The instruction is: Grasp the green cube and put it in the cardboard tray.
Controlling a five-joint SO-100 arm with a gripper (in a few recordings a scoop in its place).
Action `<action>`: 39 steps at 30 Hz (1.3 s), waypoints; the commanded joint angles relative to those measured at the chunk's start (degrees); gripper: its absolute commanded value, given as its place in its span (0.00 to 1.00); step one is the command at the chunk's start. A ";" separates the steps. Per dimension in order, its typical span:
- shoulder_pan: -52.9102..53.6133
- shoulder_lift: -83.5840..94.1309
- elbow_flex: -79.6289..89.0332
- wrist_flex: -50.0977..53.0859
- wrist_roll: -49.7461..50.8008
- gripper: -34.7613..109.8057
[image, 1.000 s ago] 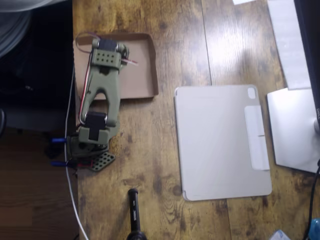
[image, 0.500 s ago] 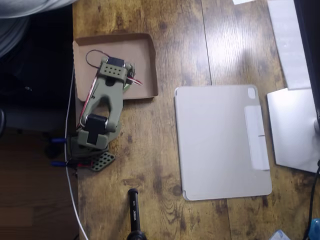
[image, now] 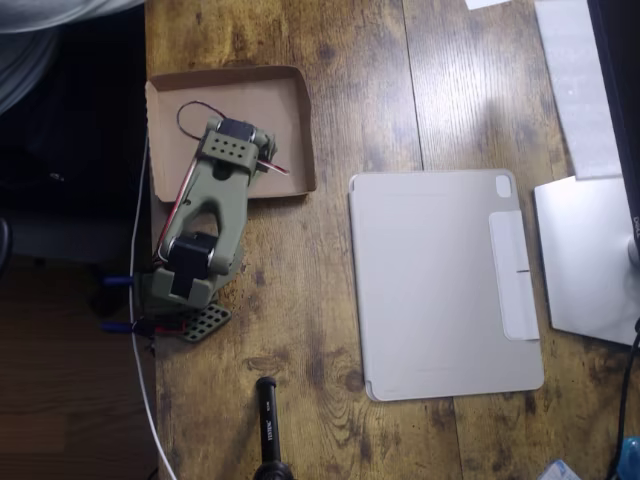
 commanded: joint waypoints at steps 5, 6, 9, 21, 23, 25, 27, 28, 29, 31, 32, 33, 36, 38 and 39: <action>10.99 -2.72 -11.87 8.09 -4.66 0.44; 13.62 -3.25 -13.97 9.84 -5.45 0.44; 22.06 -6.24 -21.71 16.17 -6.33 0.44; 47.37 -12.39 -26.63 29.09 -18.19 0.30; 48.52 -15.47 -26.81 34.54 -17.84 0.27; 48.87 -16.96 -27.16 34.80 -16.88 0.24; 50.71 -17.58 -26.81 34.63 -15.91 0.24; 51.06 -18.46 -26.72 34.19 -15.56 0.24; 51.33 -19.60 -26.37 33.49 -15.29 0.24; 52.03 -22.94 -25.75 33.40 -15.03 0.24; 52.29 -24.87 -25.66 33.84 -15.03 0.24; 52.73 -26.89 -25.66 34.01 -15.03 0.24; 54.84 -32.26 -26.72 34.54 -16.00 0.25; 56.25 -35.24 -27.42 34.80 -16.79 0.25; 56.60 -36.21 -27.60 34.80 -17.40 0.25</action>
